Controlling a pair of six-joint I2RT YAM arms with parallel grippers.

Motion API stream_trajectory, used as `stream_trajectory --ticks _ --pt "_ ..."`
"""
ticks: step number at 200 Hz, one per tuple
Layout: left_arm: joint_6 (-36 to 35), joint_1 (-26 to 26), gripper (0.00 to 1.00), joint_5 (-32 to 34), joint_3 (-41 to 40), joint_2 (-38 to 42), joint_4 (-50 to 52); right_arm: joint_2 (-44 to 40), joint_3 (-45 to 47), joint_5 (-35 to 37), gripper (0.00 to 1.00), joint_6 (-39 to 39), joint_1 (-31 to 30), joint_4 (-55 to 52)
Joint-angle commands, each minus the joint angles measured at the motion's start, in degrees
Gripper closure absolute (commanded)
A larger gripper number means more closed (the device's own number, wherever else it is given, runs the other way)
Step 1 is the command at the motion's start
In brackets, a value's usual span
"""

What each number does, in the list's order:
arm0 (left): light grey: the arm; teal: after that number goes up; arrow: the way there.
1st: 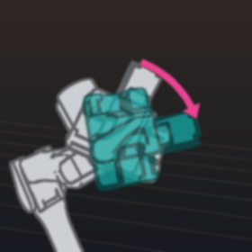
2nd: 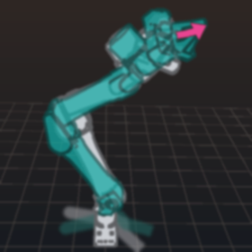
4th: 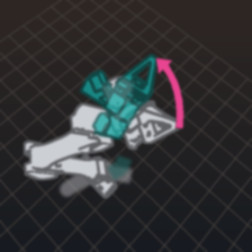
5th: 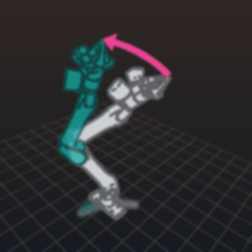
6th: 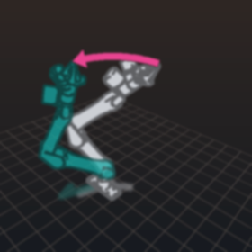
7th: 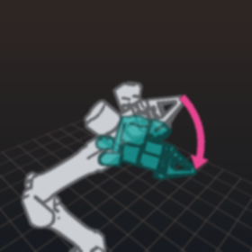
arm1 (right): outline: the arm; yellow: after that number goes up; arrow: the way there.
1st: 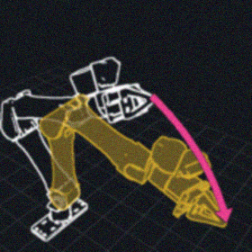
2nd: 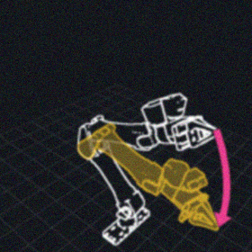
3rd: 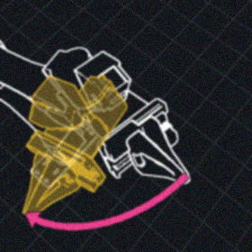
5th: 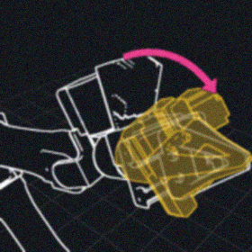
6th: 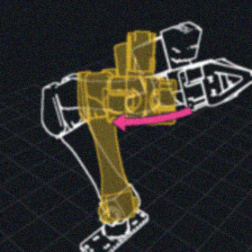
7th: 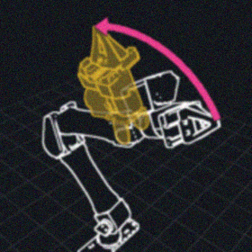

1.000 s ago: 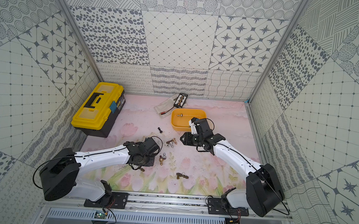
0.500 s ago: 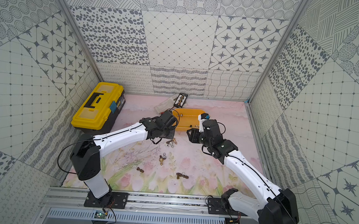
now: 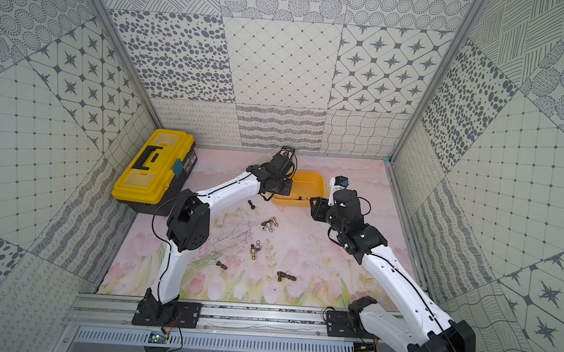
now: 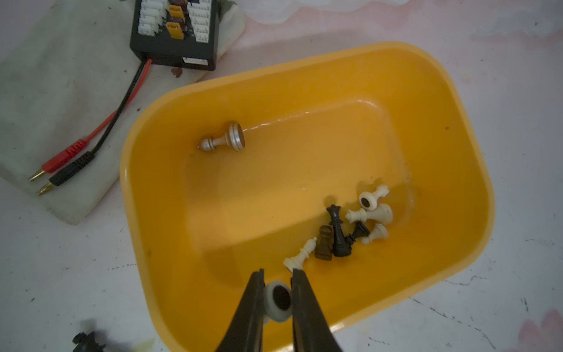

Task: Put the chess pieces into the storage box
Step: Place the chess piece in the storage box.

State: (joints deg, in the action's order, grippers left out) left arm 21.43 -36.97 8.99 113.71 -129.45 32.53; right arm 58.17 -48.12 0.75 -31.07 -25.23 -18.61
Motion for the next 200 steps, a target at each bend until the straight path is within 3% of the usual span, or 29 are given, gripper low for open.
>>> stream_trajectory --ticks 1,28,52,71,106,131,200 --pt "-3.2 1.0 0.85 -3.7 5.3 -4.8 2.5 0.1 0.5 0.2 0.54 0.7 0.9 2.3" --pt "-3.1 1.4 0.83 -6.0 9.1 -8.4 2.8 1.1 0.5 -0.1 0.54 1.1 1.2 2.3" --pt "-2.9 1.4 0.67 -7.2 13.2 -10.7 5.0 2.2 0.2 -1.1 0.54 1.1 1.3 2.2" --pt "-2.9 1.4 0.59 -7.0 13.2 -9.7 5.3 2.5 -0.2 -2.7 0.54 1.1 1.2 1.3" --pt "-3.2 1.4 0.57 -6.0 10.6 -3.9 6.7 2.6 -2.3 -2.6 0.54 3.9 -2.3 -5.1" --pt "-2.6 1.2 0.57 -5.9 0.2 6.1 4.0 4.3 -4.7 -0.7 0.54 6.1 -9.5 -11.3" --pt "4.1 0.8 0.58 -5.7 -35.2 36.2 3.0 3.9 1.8 -1.2 0.58 0.3 -23.6 -13.6"
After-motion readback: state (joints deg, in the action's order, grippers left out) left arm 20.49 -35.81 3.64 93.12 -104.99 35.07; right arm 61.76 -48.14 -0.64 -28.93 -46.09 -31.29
